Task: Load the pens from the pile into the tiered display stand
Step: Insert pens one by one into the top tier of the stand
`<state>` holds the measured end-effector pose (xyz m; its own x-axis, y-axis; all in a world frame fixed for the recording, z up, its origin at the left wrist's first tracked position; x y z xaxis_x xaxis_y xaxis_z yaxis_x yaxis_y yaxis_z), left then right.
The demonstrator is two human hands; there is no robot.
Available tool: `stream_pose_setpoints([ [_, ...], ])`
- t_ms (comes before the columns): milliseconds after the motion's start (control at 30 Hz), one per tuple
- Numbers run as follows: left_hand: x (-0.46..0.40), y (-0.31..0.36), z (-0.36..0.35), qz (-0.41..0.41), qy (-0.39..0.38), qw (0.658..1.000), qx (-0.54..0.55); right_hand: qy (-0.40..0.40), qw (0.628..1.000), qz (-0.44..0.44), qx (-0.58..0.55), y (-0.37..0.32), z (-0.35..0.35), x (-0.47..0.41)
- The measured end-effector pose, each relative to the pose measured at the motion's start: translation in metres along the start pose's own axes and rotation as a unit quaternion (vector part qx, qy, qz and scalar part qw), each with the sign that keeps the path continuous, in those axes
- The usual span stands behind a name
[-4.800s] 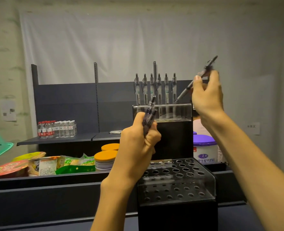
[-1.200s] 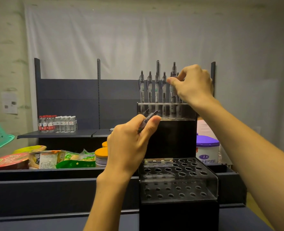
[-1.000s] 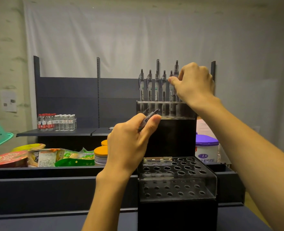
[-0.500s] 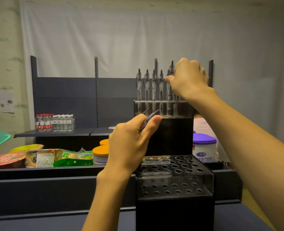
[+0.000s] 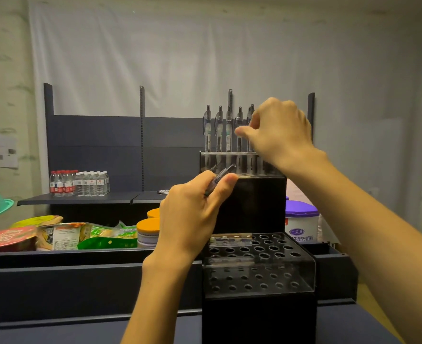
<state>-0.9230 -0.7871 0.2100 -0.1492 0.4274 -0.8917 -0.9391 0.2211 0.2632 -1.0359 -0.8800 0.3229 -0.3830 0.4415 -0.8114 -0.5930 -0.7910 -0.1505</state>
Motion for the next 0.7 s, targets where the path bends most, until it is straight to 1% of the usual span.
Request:
stream_pose_setpoints([
  [100, 0.000, -0.002, 0.002, 0.003, 0.003, 1.000, 0.000, -0.026, 0.986, 0.040, -0.160, -0.005, 0.003, 0.020],
  [167, 0.000, -0.003, 0.003, 0.004, 0.005, 1.000, 0.000, -0.056, 0.965, 0.050, -0.250, -0.010, 0.008, 0.033],
  [233, -0.001, -0.004, 0.004, 0.006, 0.010, 1.000, 0.004, -0.106, 0.943, 0.054, -0.311, -0.014, 0.011, 0.043],
  [300, 0.000, -0.005, 0.006, 0.008, 0.014, 1.000, -0.001, -0.172, 0.925, 0.046, -0.335, -0.016, 0.012, 0.050],
  [367, 0.000, -0.005, 0.007, 0.008, 0.014, 1.000, -0.019, -0.225, 0.914, 0.034, -0.335, -0.016, 0.010, 0.054],
  [467, 0.002, -0.006, 0.009, 0.011, 0.014, 0.999, -0.050, -0.276, 0.899, 0.023, -0.340, -0.016, 0.007, 0.062],
  [567, 0.003, -0.004, 0.011, 0.015, 0.013, 0.997, -0.079, -0.270, 0.888, 0.004, -0.372, -0.018, -0.001, 0.070],
  [700, 0.005, 0.011, 0.016, 0.019, 0.033, 0.993, -0.110, -0.206, 0.874, -0.028, -0.438, -0.025, -0.008, 0.078],
])
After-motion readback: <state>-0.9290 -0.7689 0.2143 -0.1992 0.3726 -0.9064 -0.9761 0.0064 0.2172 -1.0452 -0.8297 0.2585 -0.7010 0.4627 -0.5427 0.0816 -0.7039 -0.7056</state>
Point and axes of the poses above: each hand's wrist, its own x-axis away from the middle knuckle, its own z-axis out of the back of the hand, y = z × x, the point moved 2 cm from there along -x, towards the middle knuckle, and after that the axes turned 8 degrees about -y, right-handed, at the moved point
